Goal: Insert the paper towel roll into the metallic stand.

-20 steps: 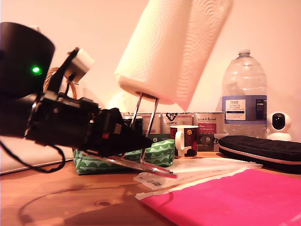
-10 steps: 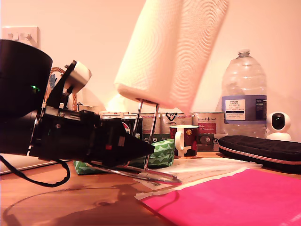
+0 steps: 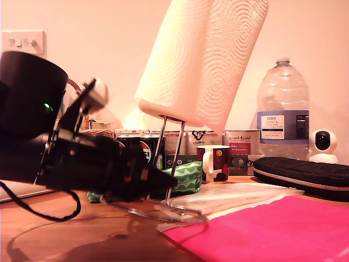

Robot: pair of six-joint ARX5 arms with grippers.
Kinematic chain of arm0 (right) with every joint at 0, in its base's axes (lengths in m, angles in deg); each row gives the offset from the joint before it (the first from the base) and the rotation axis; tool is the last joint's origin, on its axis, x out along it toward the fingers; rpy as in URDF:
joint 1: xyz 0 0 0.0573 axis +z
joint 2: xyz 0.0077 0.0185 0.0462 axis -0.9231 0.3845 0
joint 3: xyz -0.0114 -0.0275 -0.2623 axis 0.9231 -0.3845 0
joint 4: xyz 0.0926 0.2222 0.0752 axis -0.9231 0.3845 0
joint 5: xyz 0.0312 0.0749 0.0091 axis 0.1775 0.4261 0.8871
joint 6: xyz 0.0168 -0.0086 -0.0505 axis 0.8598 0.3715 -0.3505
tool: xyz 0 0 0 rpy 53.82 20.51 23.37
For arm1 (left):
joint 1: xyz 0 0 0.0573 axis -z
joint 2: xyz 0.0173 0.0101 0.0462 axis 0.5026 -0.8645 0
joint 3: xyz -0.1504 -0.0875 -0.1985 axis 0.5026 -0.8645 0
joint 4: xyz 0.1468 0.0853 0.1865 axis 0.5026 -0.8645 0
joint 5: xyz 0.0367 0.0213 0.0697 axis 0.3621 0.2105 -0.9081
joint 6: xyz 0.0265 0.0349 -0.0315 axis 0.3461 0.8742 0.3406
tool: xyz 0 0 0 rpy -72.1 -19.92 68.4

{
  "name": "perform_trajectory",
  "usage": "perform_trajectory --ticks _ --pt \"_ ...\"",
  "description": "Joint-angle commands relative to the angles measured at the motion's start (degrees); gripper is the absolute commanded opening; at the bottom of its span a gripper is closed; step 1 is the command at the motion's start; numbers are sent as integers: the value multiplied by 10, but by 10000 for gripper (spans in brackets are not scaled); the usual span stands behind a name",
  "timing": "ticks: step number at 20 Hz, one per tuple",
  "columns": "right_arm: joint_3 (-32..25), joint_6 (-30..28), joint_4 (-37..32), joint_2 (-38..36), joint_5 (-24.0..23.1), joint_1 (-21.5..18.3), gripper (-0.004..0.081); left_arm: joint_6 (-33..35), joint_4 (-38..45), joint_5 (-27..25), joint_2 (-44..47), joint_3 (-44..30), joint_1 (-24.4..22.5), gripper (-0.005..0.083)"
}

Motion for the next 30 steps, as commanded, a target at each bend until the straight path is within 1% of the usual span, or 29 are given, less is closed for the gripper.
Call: perform_trajectory --ticks 1,5,8,11,15,17,22,24,25,28,30 --pt "4 -8 -9 7 -25 -8 -13 2 -9 0 -9 -1 1 21" --pt "4 -7 -9 7 -25 -9 -13 1 -10 -4 -9 2 1 158" --pt "4 -6 -9 7 -25 -8 -13 1 6 -4 -8 2 1 220" --pt "4 -6 -9 13 -25 -9 -13 -1 22 -3 -8 2 1 220" --pt "4 -6 -9 26 -19 -7 -13 -2 15 9 3 2 1 220" --pt "4 -6 -9 31 -19 -1 -13 -2 -15 14 25 0 1 219" --pt "4 -6 -9 31 -19 2 -13 0 -155 13 114 0 -1 218" --pt "4 -6 -9 31 -19 3 -13 0 -206 14 156 0 -2 193" --pt "4 -6 -9 31 -18 4 -13 0 -233 14 178 0 -2 160" --pt "4 -6 -9 31 -18 9 -13 18 -316 12 245 0 -3 -14" --pt "4 -5 -9 31 -17 10 -13 31 -368 12 293 0 -3 -24"
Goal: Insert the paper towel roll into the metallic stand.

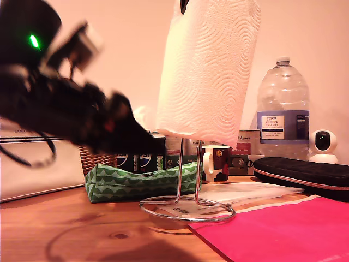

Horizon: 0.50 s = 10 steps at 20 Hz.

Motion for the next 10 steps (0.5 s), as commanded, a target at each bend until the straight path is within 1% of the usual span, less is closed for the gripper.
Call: perform_trajectory --ticks 1,6,10 --pt "4 0 -6 -3 0 5 -13 12 -36 0 43 -5 -2 -24" --pt "4 1 -6 -1 20 6 -13 17 -147 0 162 -5 -2 -24" --pt "-16 2 -6 8 29 13 -13 21 -196 -14 245 -5 -2 -24"
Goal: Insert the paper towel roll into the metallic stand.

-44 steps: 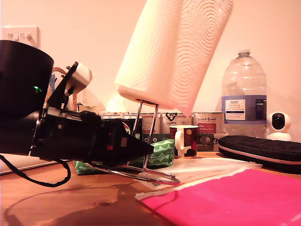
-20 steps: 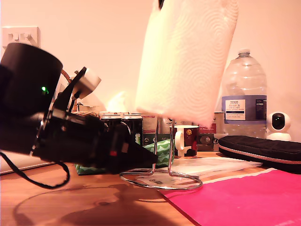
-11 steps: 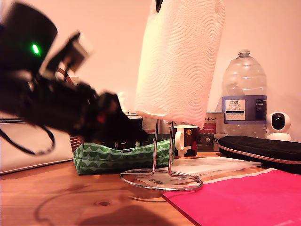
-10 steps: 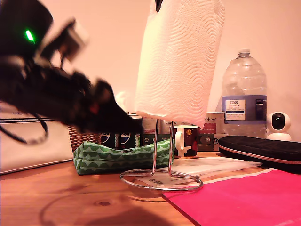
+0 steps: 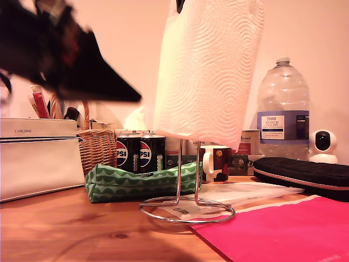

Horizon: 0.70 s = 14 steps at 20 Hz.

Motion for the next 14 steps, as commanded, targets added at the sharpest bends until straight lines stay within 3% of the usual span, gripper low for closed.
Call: perform_trajectory --ticks 1,5,14 --pt "-23 2 -6 8 3 8 -13 3 -11 -6 30 -5 -1 -24" --pt "-31 2 -6 9 3 25 -13 4 -49 -18 69 -5 -1 -24" --pt "-31 -2 -6 9 4 49 -3 14 -49 -23 88 -5 -1 -24"
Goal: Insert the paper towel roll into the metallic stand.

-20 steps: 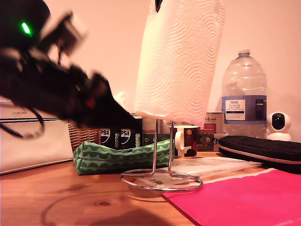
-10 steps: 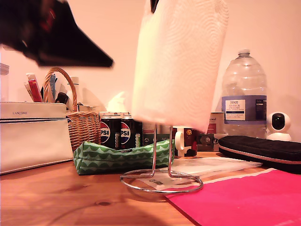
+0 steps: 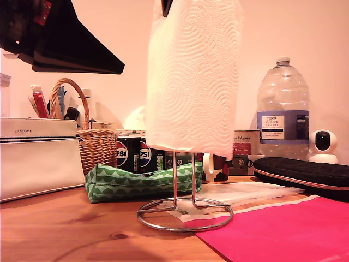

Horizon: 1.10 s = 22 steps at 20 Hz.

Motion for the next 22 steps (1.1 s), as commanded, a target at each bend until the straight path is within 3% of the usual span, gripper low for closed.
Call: perform_trajectory --ticks 1,6,13,19,22 --pt "-6 0 -5 7 4 4 22 5 5 -2 19 -5 -1 -24" --pt "-6 0 -5 7 4 4 167 9 -9 -22 51 -5 -1 -24" --pt "-6 0 -5 7 0 5 271 20 -31 -26 57 -5 -1 -24" --pt "-5 0 -5 0 -1 5 234 20 -31 -26 68 -5 -1 -24" --pt "-4 0 -6 -19 -2 5 45 20 -29 -26 89 -5 -1 -24"
